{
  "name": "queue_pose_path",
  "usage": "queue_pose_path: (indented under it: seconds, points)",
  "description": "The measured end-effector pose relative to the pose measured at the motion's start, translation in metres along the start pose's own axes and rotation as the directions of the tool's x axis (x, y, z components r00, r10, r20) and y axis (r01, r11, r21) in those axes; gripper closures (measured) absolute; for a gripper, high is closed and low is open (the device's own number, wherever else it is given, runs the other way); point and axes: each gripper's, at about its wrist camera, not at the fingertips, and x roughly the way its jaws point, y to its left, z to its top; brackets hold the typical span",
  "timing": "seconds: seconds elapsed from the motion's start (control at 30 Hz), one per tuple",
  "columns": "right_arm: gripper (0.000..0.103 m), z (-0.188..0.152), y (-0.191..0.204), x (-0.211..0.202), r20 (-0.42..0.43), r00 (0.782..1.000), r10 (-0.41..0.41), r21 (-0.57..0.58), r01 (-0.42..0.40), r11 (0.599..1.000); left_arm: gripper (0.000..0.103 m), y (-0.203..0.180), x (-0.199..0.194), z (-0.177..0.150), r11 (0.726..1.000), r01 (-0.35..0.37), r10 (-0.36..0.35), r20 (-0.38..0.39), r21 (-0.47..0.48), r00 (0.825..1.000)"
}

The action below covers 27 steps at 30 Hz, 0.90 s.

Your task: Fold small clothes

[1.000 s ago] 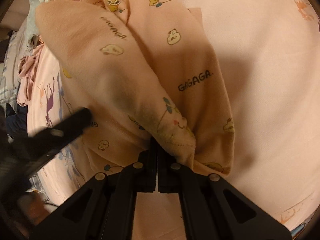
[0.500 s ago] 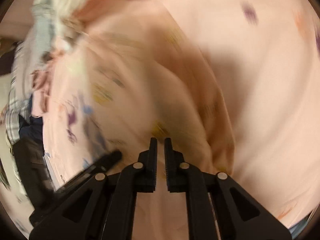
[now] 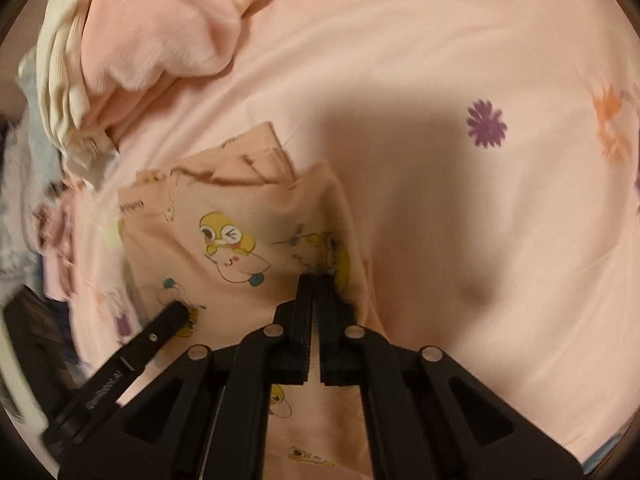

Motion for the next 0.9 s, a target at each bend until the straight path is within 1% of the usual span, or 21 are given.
queue_pose_path:
  seconds: [0.03, 0.07, 0.1, 0.13, 0.17, 0.2, 0.23, 0.27, 0.3, 0.33, 0.37, 0.4, 0.47, 0.53, 0.6, 0.67, 0.7, 0.73, 0.77, 0.83, 0.9]
  points:
    - [0.101, -0.002, 0.001, -0.007, 0.010, 1.000, 0.010, -0.006, -0.010, 1.000, 0.058, 0.001, -0.011, -0.001, 1.000, -0.008, 0.008, 0.016, -0.001, 1.000]
    - [0.091, -0.007, 0.004, -0.017, 0.028, 0.999, 0.036, -0.012, -0.035, 0.999, 0.058, 0.002, -0.021, -0.004, 1.000, -0.006, 0.005, 0.039, 0.014, 0.999]
    - [0.090, -0.014, 0.004, -0.026, 0.042, 0.997, 0.070, -0.017, -0.069, 0.997, 0.058, -0.002, -0.031, -0.008, 0.999, 0.010, -0.012, 0.066, 0.033, 0.998]
    - [0.090, -0.025, 0.005, -0.035, 0.042, 0.989, 0.140, -0.027, -0.139, 0.990, 0.058, -0.006, -0.041, -0.013, 0.997, 0.046, -0.051, 0.082, 0.061, 0.995]
    - [0.090, -0.035, 0.008, -0.037, 0.028, 0.982, 0.187, -0.046, -0.186, 0.982, 0.058, -0.012, -0.047, -0.021, 0.992, 0.085, -0.092, 0.074, 0.098, 0.993]
    - [0.091, -0.043, 0.010, -0.036, 0.019, 0.983, 0.184, -0.060, -0.182, 0.981, 0.058, -0.019, -0.048, -0.028, 0.987, 0.097, -0.106, 0.063, 0.129, 0.992]
    - [0.091, -0.053, 0.009, -0.033, 0.012, 0.988, 0.152, -0.061, -0.151, 0.987, 0.058, -0.024, -0.047, -0.038, 0.983, 0.080, -0.091, 0.058, 0.168, 0.994]
    - [0.087, -0.061, 0.006, -0.027, 0.002, 0.991, 0.133, -0.048, -0.133, 0.990, 0.058, -0.026, -0.042, -0.043, 0.981, 0.053, -0.065, 0.055, 0.184, 0.996]
    - [0.088, -0.068, -0.001, -0.019, -0.023, 0.991, 0.133, -0.021, -0.133, 0.991, 0.058, -0.033, -0.032, -0.050, 0.980, 0.019, -0.028, 0.045, 0.196, 0.999]
    - [0.088, -0.073, -0.011, -0.010, -0.057, 0.990, 0.128, 0.016, -0.127, 0.992, 0.058, -0.032, -0.021, -0.055, 0.979, -0.018, 0.016, 0.015, 0.201, 1.000]
    - [0.092, -0.075, -0.021, -0.002, -0.086, 0.990, 0.107, 0.054, -0.103, 0.993, 0.058, -0.029, -0.011, -0.059, 0.980, -0.044, 0.051, -0.030, 0.193, 0.998]
    - [0.092, -0.078, -0.030, 0.000, -0.098, 0.988, 0.123, 0.081, -0.115, 0.990, 0.058, -0.029, -0.008, -0.063, 0.980, -0.050, 0.059, -0.043, 0.192, 0.997]
    - [0.090, -0.082, -0.038, -0.013, -0.073, 0.981, 0.180, 0.094, -0.173, 0.980, 0.058, -0.027, -0.018, -0.070, 0.972, -0.065, 0.067, -0.002, 0.226, 0.998]
    - [0.080, -0.083, -0.041, -0.031, -0.035, 0.986, 0.162, 0.058, -0.160, 0.985, 0.058, -0.031, -0.029, -0.070, 0.961, -0.102, 0.092, 0.051, 0.258, 0.994]
    - [0.047, -0.080, -0.040, -0.043, -0.019, 0.991, 0.134, 0.018, -0.134, 0.991, 0.057, -0.031, -0.033, -0.065, 0.953, -0.121, 0.105, 0.073, 0.278, 0.992]
    - [0.043, -0.073, -0.037, -0.050, -0.013, 0.991, 0.131, -0.024, -0.132, 0.991, 0.051, -0.040, -0.038, -0.058, 0.947, -0.118, 0.096, 0.086, 0.299, 0.992]
    - [0.043, -0.070, -0.038, -0.050, -0.012, 0.991, 0.134, -0.032, -0.134, 0.990, 0.039, -0.044, -0.039, -0.057, 0.945, -0.116, 0.090, 0.098, 0.305, 0.991]
    - [0.043, -0.067, -0.039, -0.052, -0.011, 0.991, 0.134, -0.037, -0.134, 0.990, 0.027, -0.043, -0.042, -0.054, 0.946, -0.108, 0.077, 0.110, 0.306, 0.991]
    - [0.040, -0.065, -0.044, -0.053, -0.014, 0.991, 0.137, -0.039, -0.137, 0.990, 0.023, -0.041, -0.043, -0.050, 0.951, -0.079, 0.048, 0.110, 0.299, 0.993]
    - [0.031, -0.057, -0.047, -0.045, -0.028, 0.988, 0.151, -0.036, -0.152, 0.988, 0.020, -0.032, -0.035, -0.038, 0.967, 0.011, -0.025, 0.051, 0.255, 0.998]
    - [0.025, -0.051, -0.052, -0.040, -0.056, 0.984, 0.169, -0.032, -0.171, 0.985, 0.020, -0.025, -0.020, -0.030, 0.980, 0.121, -0.115, -0.045, 0.156, 0.992]
